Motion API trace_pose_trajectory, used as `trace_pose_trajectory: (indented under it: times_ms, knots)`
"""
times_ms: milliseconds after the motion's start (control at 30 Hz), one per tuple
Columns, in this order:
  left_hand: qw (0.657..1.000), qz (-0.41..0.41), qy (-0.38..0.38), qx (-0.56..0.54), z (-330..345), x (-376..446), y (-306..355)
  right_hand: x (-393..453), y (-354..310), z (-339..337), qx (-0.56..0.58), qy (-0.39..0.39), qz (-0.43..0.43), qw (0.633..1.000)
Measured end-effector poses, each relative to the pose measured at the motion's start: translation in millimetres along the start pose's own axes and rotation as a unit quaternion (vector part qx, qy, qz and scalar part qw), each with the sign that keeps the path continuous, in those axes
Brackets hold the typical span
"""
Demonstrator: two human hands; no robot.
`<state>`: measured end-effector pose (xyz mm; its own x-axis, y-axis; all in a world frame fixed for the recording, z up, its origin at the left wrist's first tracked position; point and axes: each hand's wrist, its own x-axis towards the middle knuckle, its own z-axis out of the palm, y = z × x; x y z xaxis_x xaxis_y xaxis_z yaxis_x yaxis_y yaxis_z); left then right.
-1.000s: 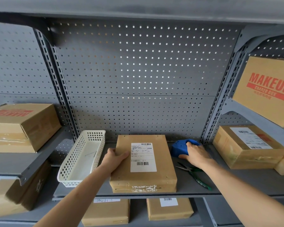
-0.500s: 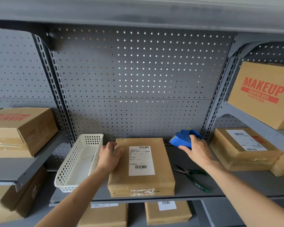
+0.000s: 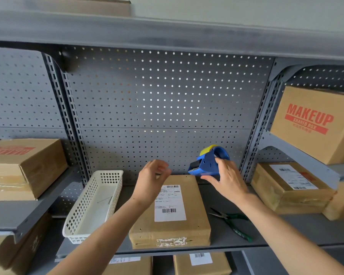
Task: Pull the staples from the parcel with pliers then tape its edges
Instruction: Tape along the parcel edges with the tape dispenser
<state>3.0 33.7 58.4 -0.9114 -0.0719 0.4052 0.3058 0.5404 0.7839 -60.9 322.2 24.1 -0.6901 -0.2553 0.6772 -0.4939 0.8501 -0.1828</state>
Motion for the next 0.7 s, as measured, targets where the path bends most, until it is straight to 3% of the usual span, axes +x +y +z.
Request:
trace_pose_trajectory:
  times_ms: [233, 700]
  knots:
    - [0.997, 0.079, -0.017, 0.000, 5, 3, 29, 7, -22, -5, 0.013, 0.021, -0.047, 0.999]
    - [0.995, 0.097, 0.009, -0.031, 1, 10, 48, 8, -39, -14, 0.030, 0.041, -0.075, 0.996]
